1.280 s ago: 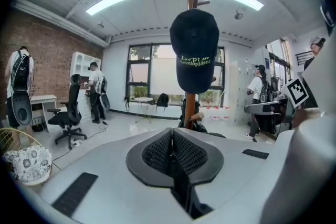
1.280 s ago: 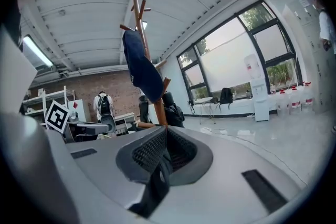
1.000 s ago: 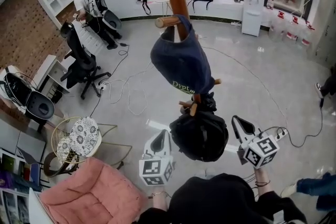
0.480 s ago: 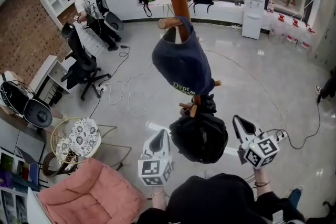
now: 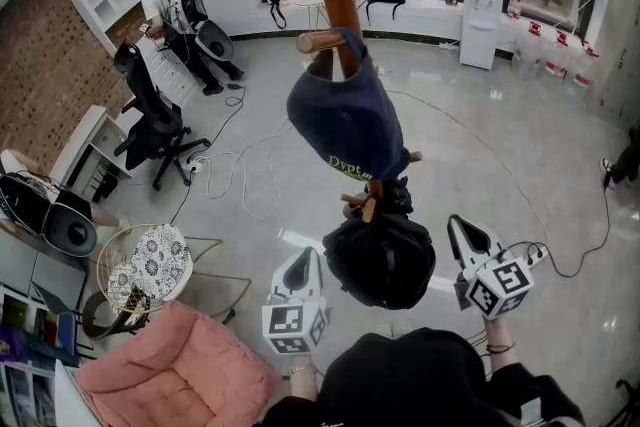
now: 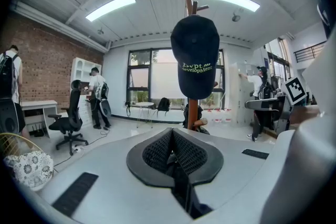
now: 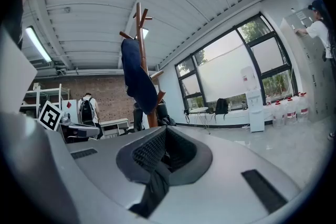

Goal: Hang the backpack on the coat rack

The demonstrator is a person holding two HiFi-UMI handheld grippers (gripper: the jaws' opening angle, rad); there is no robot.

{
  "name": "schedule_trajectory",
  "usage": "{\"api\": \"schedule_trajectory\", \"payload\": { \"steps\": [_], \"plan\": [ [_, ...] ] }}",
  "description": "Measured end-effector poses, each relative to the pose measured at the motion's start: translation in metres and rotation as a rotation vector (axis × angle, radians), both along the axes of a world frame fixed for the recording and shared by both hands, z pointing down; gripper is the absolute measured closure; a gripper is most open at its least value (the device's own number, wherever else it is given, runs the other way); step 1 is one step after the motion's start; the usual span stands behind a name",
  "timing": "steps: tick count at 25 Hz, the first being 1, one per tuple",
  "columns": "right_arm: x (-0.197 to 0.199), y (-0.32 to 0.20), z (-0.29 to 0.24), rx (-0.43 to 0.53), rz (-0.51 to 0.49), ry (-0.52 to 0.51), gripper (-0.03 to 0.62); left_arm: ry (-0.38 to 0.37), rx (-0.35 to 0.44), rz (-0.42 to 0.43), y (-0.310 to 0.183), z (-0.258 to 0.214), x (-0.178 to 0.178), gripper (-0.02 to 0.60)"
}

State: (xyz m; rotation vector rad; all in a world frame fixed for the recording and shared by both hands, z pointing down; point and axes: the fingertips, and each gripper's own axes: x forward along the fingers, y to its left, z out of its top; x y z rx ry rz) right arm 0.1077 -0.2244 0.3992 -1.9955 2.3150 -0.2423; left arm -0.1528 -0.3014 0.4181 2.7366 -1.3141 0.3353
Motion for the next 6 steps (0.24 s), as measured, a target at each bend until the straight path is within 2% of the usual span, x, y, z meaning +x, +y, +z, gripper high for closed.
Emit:
{"api": "schedule_trajectory", "payload": {
  "steps": [6],
  "plan": [
    [0.0036,-0.0018,0.0020,-0.014,0.021,-0.019,0.582,-0.005,-0.002,0.002,-0.0028,0.0000,0.0006,0.565]
  ]
}}
